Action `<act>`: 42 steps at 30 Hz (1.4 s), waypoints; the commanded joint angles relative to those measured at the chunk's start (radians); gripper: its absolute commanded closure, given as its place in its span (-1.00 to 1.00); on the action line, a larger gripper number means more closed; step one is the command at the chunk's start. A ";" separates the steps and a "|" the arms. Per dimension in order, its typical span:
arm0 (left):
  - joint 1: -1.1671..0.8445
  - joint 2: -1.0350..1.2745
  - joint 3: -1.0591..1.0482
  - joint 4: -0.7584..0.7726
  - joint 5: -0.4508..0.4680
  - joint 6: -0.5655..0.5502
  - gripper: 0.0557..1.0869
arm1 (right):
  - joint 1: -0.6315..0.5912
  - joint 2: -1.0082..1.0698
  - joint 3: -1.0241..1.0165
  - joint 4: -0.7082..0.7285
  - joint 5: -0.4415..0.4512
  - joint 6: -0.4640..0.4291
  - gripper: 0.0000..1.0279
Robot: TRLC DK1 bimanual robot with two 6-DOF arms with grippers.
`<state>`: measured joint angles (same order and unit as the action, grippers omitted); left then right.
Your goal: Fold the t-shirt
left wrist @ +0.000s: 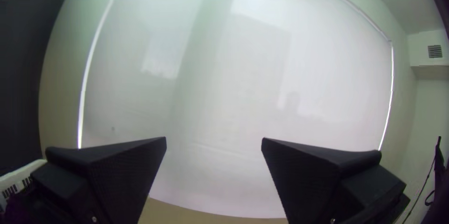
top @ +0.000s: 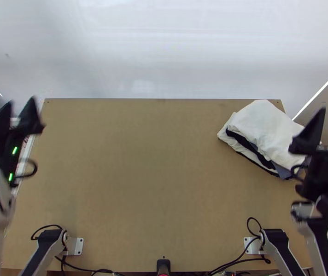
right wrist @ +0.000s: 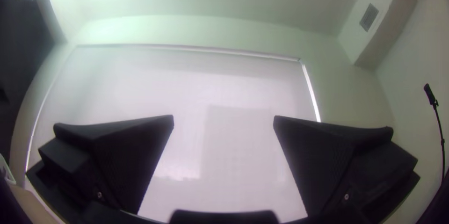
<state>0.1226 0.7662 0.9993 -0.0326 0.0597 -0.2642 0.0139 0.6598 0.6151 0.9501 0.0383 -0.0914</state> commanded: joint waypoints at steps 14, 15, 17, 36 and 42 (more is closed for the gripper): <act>0.215 -0.772 -0.548 0.008 -0.023 0.184 -0.92 | 0.173 -0.580 -0.563 -0.004 -0.084 -0.028 -0.93; 0.213 -0.772 -0.597 0.059 -0.021 0.184 -0.92 | 0.182 -0.615 -0.606 -0.014 -0.089 -0.030 -0.93; 0.209 -0.772 -0.685 0.145 -0.017 0.187 -0.92 | 0.199 -0.661 -0.612 -0.177 -0.092 -0.024 -0.93; 0.109 -0.771 -1.002 0.080 0.029 0.152 -0.92 | 0.143 -0.658 -0.614 -0.853 -0.090 -0.034 -0.93; 0.104 -0.766 -0.996 0.040 0.023 0.151 -0.92 | 0.121 -0.640 -0.614 -0.893 -0.090 -0.065 -0.93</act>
<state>0.2371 -0.0029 0.0189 0.0605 0.0860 -0.1093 0.1581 0.0063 0.0044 0.1234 -0.0536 -0.1364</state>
